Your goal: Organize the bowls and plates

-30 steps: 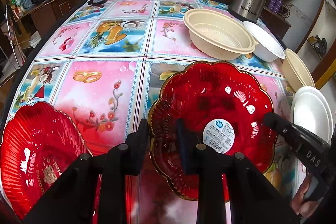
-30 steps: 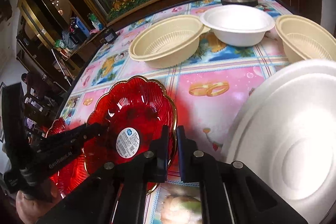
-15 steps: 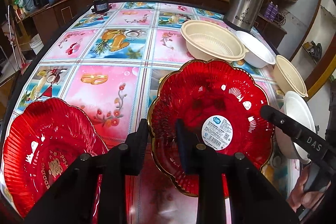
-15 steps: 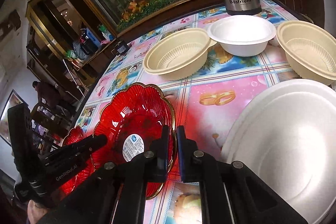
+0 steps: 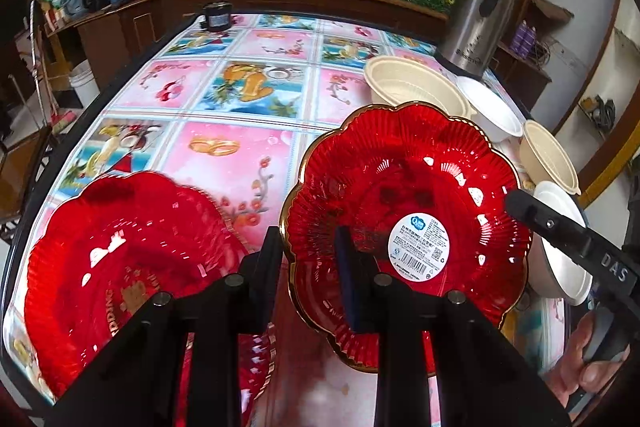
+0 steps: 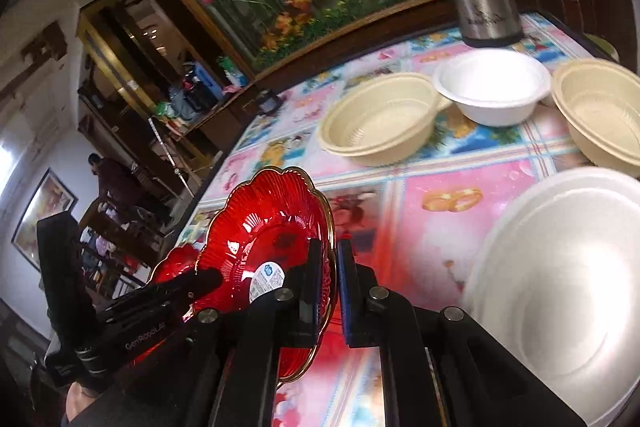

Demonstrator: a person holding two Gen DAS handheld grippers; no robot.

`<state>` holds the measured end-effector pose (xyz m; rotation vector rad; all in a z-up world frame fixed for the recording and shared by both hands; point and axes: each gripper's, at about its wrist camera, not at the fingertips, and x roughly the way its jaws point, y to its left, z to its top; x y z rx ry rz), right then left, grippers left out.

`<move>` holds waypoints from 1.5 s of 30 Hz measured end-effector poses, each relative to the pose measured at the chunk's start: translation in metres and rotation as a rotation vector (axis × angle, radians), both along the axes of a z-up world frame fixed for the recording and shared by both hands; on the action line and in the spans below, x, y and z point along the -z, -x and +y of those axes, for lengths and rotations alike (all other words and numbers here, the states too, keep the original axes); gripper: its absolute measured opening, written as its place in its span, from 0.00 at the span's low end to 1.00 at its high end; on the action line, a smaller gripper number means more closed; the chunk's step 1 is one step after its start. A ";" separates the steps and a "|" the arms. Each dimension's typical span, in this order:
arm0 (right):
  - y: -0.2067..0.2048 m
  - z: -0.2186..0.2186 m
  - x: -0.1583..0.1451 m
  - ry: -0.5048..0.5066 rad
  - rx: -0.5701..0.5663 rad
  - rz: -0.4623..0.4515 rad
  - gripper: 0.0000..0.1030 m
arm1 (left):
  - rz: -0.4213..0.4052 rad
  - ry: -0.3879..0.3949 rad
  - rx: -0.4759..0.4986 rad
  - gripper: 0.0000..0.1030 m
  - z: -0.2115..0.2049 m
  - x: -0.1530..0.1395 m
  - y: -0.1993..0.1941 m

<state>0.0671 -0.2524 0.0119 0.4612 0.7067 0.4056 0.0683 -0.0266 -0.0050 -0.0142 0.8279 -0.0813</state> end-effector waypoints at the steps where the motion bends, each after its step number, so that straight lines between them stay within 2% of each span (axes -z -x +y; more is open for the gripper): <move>1: 0.002 0.003 -0.002 -0.008 -0.010 -0.010 0.07 | -0.002 0.001 -0.003 0.23 0.003 -0.001 0.001; 12: 0.015 0.037 -0.023 -0.030 -0.078 -0.055 0.07 | -0.048 0.049 -0.060 0.23 0.046 -0.016 0.030; 21: 0.020 0.098 -0.041 0.001 -0.181 -0.092 0.07 | -0.085 0.084 -0.171 0.23 0.107 -0.024 0.062; 31: 0.018 0.177 -0.024 0.057 -0.294 -0.044 0.07 | -0.043 0.129 -0.286 0.23 0.165 0.003 0.074; 36: 0.011 0.193 -0.009 0.081 -0.308 -0.003 0.07 | -0.025 0.135 -0.296 0.23 0.173 0.013 0.069; 45: 0.003 0.209 0.010 0.215 -0.298 0.011 0.10 | -0.013 0.064 -0.304 0.23 0.170 0.026 0.062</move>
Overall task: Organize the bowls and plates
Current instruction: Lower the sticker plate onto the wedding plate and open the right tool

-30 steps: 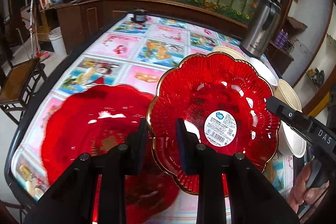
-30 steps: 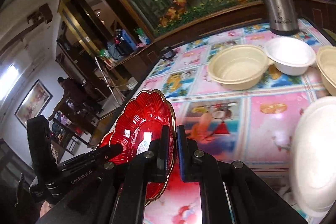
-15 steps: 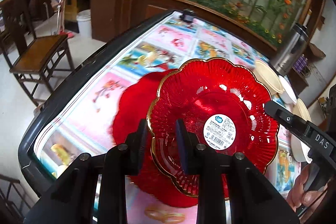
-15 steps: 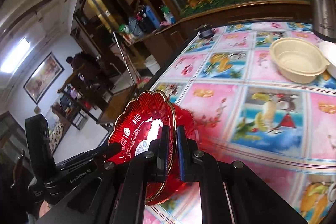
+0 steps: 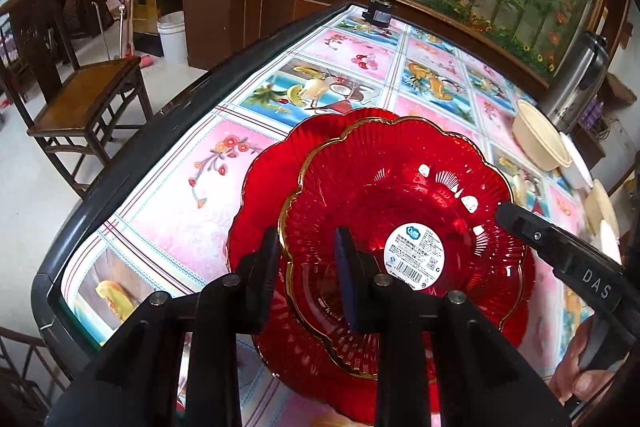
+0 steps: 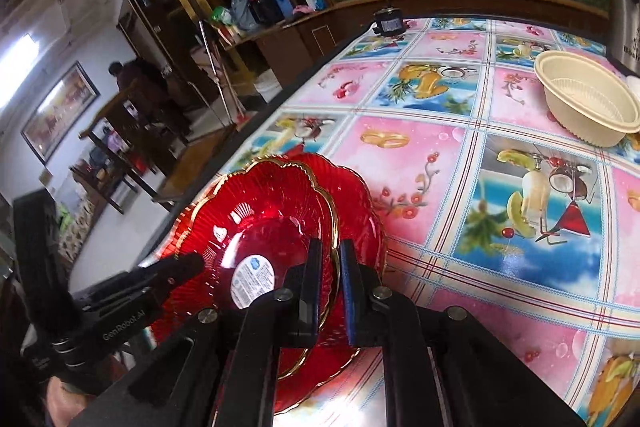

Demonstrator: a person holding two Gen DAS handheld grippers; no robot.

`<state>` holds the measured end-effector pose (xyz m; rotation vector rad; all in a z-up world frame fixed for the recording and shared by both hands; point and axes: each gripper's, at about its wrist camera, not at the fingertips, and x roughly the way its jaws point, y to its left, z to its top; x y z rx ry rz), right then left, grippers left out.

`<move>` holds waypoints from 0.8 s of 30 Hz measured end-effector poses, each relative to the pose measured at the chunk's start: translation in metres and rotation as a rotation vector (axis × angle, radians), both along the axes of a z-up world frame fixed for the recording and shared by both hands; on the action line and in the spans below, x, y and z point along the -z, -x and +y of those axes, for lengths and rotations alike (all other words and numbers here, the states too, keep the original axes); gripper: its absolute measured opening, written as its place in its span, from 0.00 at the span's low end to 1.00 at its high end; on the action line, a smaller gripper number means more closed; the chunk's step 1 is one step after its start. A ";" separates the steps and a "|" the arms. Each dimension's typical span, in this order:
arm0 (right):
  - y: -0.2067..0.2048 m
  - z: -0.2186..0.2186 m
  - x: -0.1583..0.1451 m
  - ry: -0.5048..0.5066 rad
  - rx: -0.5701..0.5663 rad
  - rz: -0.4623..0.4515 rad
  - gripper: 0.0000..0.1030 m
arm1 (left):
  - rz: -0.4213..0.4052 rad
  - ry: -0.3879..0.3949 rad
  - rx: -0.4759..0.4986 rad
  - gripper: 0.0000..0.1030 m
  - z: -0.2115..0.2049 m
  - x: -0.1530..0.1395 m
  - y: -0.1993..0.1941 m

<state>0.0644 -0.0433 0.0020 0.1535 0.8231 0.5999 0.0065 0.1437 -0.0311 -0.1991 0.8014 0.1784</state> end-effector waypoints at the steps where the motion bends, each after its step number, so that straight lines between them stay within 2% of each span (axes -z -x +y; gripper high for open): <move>1: 0.001 0.003 0.001 0.020 0.000 -0.009 0.10 | -0.001 -0.008 -0.001 0.23 0.001 0.000 0.000; 6: 0.004 0.014 0.006 0.090 -0.003 -0.047 0.10 | -0.001 -0.069 -0.001 0.24 -0.002 0.001 0.000; 17: 0.014 0.027 0.007 0.195 0.001 -0.131 0.13 | 0.000 -0.120 0.000 0.26 -0.006 0.002 0.000; 22: 0.018 0.030 0.007 0.223 -0.002 -0.164 0.13 | 0.007 -0.140 0.008 0.32 -0.010 0.002 -0.001; 24: 0.019 0.031 0.007 0.239 -0.006 -0.178 0.14 | 0.010 -0.150 0.010 0.38 -0.012 0.003 -0.001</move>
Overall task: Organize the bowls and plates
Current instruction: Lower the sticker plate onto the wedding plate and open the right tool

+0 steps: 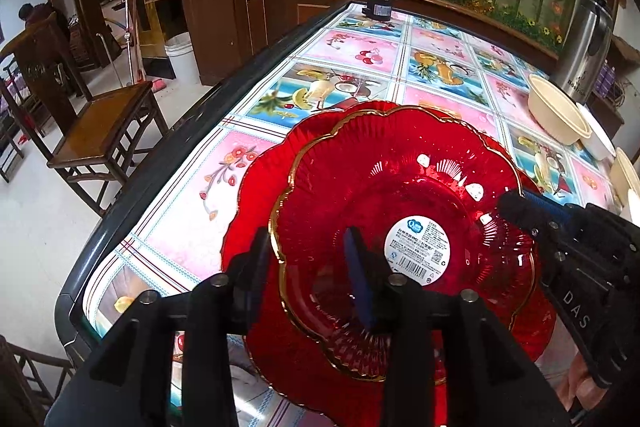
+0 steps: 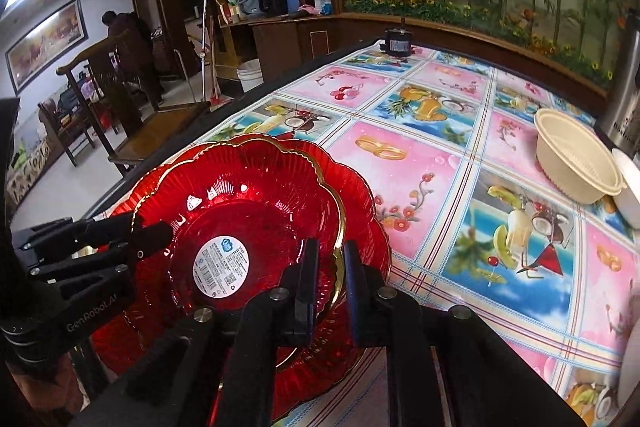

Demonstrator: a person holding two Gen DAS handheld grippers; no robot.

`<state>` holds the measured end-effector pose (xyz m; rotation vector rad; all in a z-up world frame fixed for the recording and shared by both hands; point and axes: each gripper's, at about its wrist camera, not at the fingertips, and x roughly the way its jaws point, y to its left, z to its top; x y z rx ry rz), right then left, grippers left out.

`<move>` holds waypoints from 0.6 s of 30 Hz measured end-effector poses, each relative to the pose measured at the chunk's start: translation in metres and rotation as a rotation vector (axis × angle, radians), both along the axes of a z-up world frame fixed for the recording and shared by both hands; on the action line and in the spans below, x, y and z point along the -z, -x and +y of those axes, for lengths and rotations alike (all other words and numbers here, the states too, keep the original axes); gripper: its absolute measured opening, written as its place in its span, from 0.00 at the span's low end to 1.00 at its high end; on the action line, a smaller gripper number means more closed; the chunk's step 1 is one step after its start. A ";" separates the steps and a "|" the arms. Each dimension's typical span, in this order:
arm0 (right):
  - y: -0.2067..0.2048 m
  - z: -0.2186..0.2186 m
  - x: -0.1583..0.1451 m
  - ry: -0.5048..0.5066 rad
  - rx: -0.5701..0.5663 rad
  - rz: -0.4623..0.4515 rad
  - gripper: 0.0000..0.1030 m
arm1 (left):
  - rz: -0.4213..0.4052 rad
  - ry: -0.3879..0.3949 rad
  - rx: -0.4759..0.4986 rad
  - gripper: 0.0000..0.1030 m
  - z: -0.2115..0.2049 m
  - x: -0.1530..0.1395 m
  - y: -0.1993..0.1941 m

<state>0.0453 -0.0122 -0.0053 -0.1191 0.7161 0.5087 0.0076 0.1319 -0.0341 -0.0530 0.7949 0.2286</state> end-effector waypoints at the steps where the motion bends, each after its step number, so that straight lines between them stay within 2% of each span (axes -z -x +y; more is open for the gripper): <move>1: 0.000 0.000 0.000 0.005 -0.003 -0.005 0.14 | 0.003 -0.006 0.001 0.39 -0.001 0.000 0.000; 3: 0.002 0.002 0.000 0.023 -0.008 -0.019 0.16 | 0.007 -0.014 0.008 0.46 -0.004 0.001 -0.001; 6: 0.004 0.004 0.001 0.024 -0.024 -0.022 0.22 | 0.013 -0.036 0.011 0.48 -0.008 0.002 -0.002; 13: 0.007 0.000 -0.002 0.000 -0.042 -0.024 0.27 | 0.016 -0.039 0.023 0.54 -0.011 0.003 -0.002; 15: 0.008 -0.002 -0.003 -0.013 -0.042 -0.023 0.38 | 0.016 -0.033 0.030 0.60 -0.012 0.003 -0.002; 18: 0.008 -0.005 -0.005 -0.038 -0.053 -0.028 0.43 | 0.011 -0.043 0.027 0.63 -0.014 0.001 -0.001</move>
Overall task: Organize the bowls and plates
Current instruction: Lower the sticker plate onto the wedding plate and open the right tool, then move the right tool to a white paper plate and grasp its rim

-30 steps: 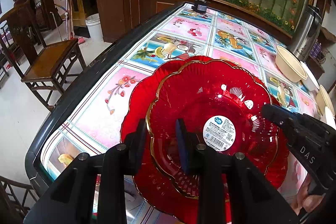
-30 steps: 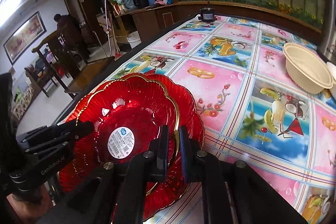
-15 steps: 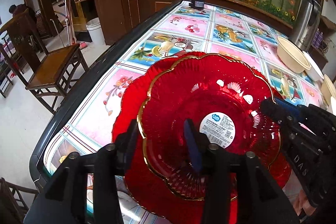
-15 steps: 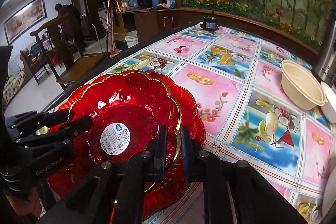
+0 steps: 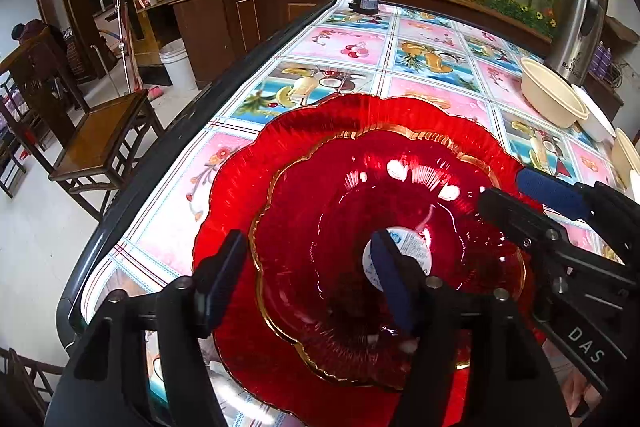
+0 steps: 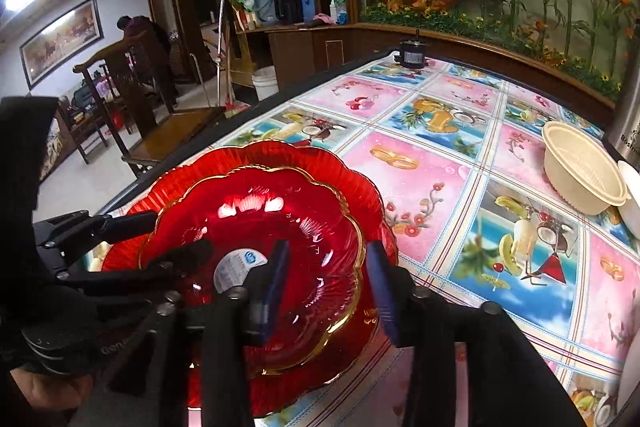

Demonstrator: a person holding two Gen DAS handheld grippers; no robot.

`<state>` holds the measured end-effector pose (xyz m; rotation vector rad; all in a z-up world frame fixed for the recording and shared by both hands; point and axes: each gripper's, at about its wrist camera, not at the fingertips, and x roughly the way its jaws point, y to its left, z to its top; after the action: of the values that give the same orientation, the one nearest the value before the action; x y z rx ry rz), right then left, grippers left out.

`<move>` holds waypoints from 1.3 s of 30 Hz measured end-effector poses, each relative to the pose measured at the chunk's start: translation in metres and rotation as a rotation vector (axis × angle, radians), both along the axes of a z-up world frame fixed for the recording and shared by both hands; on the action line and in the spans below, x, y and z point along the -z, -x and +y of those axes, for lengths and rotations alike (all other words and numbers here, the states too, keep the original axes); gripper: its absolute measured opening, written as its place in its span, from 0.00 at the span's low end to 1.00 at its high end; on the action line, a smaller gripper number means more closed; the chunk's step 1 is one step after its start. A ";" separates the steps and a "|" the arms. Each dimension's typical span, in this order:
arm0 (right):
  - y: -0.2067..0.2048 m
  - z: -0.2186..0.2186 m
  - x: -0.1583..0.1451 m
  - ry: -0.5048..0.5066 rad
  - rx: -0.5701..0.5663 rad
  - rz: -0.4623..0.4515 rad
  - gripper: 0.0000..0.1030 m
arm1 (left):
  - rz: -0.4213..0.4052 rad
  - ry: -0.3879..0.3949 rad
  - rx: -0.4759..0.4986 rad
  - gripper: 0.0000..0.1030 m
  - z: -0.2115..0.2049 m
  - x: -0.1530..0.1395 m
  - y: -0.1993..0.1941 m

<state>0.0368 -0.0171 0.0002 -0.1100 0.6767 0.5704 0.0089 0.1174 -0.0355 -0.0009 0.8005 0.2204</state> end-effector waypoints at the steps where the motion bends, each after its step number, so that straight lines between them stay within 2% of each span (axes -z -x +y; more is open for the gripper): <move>1: 0.000 -0.001 -0.001 -0.009 -0.001 0.004 0.43 | -0.001 0.000 -0.002 0.63 0.000 0.000 0.000; 5: -0.002 -0.009 -0.003 -0.065 0.001 0.031 0.43 | -0.018 -0.013 -0.013 0.64 0.000 -0.004 0.002; 6: -0.001 -0.011 -0.005 -0.077 0.006 0.028 0.43 | -0.023 -0.022 -0.019 0.68 -0.001 -0.005 0.003; 8: 0.000 -0.017 -0.009 -0.101 0.019 0.020 0.43 | -0.043 -0.048 -0.032 0.71 -0.002 -0.009 0.005; 16: -0.007 -0.038 -0.013 -0.185 0.067 0.045 0.43 | -0.119 -0.145 -0.066 0.71 -0.006 -0.022 0.013; 20: -0.008 -0.044 -0.013 -0.197 0.084 0.048 0.43 | -0.158 -0.196 -0.062 0.71 -0.014 -0.029 0.018; 23: -0.009 -0.048 -0.013 -0.206 0.093 0.057 0.43 | -0.176 -0.229 -0.049 0.77 -0.022 -0.032 0.020; 25: -0.010 -0.050 -0.012 -0.213 0.096 0.065 0.43 | -0.185 -0.243 -0.043 0.77 -0.027 -0.033 0.022; 39: -0.008 -0.065 -0.013 -0.237 0.111 0.069 0.43 | -0.196 -0.296 0.000 0.77 -0.054 -0.035 0.025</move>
<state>0.0444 -0.0818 0.0137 0.1687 0.6728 0.5452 -0.0162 0.0635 -0.0005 0.2531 0.5670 0.3316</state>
